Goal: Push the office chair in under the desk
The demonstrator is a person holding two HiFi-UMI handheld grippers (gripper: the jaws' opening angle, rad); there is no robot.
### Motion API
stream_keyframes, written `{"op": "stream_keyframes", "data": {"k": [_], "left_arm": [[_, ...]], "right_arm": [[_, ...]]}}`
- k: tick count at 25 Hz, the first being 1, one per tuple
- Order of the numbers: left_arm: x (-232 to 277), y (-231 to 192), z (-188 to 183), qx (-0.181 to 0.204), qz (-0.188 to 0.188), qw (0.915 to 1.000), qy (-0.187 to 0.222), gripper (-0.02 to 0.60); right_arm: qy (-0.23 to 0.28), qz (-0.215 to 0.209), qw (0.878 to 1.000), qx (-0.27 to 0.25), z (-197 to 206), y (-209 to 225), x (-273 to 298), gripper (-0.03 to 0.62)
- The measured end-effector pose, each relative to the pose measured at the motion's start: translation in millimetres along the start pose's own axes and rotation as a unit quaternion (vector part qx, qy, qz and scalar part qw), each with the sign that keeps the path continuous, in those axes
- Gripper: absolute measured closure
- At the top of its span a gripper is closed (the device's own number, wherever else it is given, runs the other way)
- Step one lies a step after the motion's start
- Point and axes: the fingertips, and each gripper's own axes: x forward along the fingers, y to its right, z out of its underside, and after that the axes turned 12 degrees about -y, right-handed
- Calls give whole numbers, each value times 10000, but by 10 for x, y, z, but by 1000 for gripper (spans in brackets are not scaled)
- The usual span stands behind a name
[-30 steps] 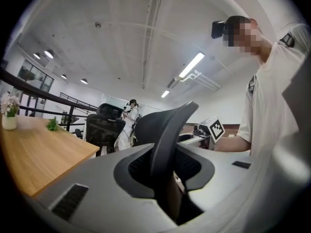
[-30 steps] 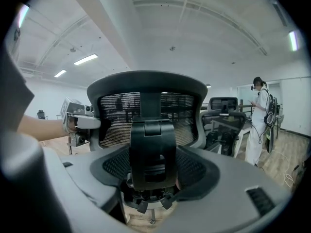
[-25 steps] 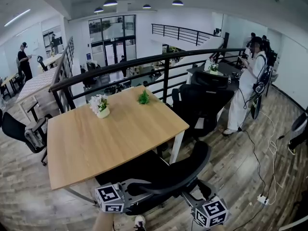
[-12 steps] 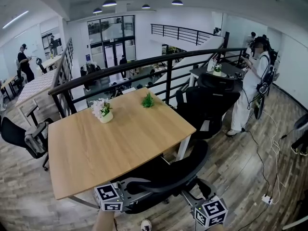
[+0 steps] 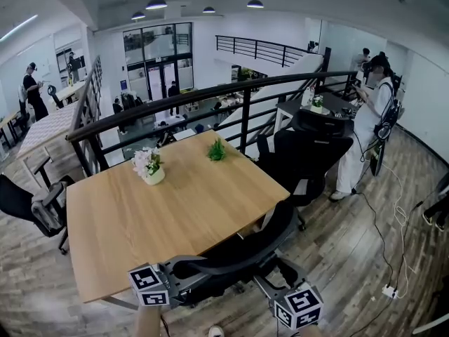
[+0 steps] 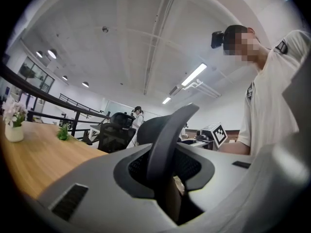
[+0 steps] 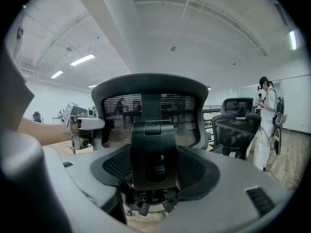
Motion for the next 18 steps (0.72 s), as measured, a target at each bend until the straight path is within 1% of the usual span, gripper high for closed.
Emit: {"op": "stream_keyframes", "data": {"k": [3,9,11,13,15,18], "left_arm": [[-80,-179,-30,-58,-92,9999,65,446],[-256,-550,-81,-179,-414,9989,164,446],[-314,-654,-88,-200,-501,9984,163,445],[-414,-741,-94,-210,-578,9979,204,440],[-513,-805,-81,-215,-603,9976,263,437],[-494,-833,-71,-184,-481,9982,301,434]], "right_arm": [[-8,-23,10000,-5,-90,-38,157,286],[-30,-148,9999,-73,-262,-140,468,287],[-43,-236,9997,-73,-293,-198,544,289],[2,-418,9991,-102,-323,-303,588,287],[40,-548,9984,-136,-354,-389,626,290],[49,-550,9985,-67,-359,-363,645,287]]}}
